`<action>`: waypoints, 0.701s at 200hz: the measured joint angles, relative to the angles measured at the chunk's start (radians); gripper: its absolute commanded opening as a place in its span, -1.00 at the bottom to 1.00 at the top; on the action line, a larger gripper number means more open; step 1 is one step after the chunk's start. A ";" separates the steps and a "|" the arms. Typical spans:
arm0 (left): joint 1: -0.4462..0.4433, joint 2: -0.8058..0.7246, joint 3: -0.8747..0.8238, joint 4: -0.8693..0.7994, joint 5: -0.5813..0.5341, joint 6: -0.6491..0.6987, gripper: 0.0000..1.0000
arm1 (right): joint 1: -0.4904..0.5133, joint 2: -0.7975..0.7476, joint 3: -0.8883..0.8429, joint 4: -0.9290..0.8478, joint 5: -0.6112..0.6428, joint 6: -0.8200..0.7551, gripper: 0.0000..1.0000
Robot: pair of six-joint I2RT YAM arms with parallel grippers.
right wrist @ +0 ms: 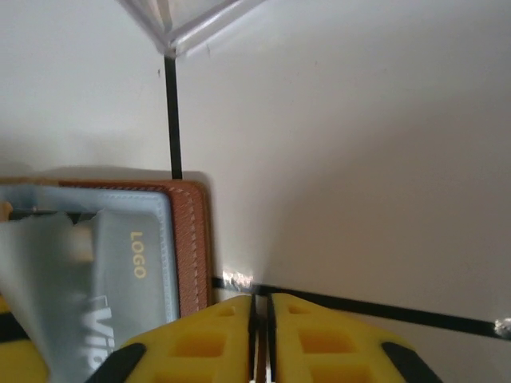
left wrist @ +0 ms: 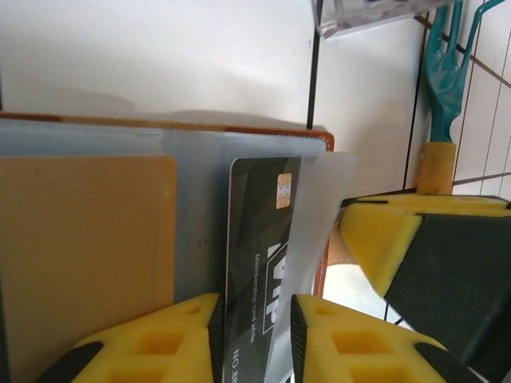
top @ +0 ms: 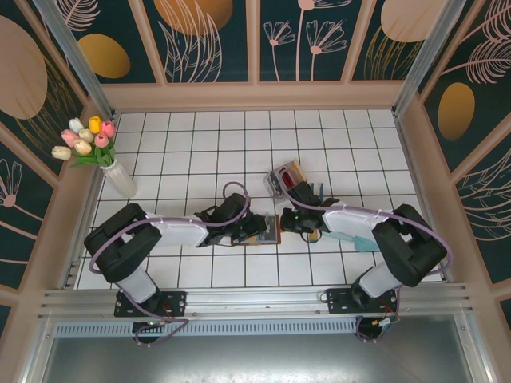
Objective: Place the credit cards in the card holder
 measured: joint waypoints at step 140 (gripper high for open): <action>0.129 -0.074 0.160 -0.174 -0.074 0.119 0.26 | -0.155 0.159 0.547 -0.276 0.232 -0.446 -0.29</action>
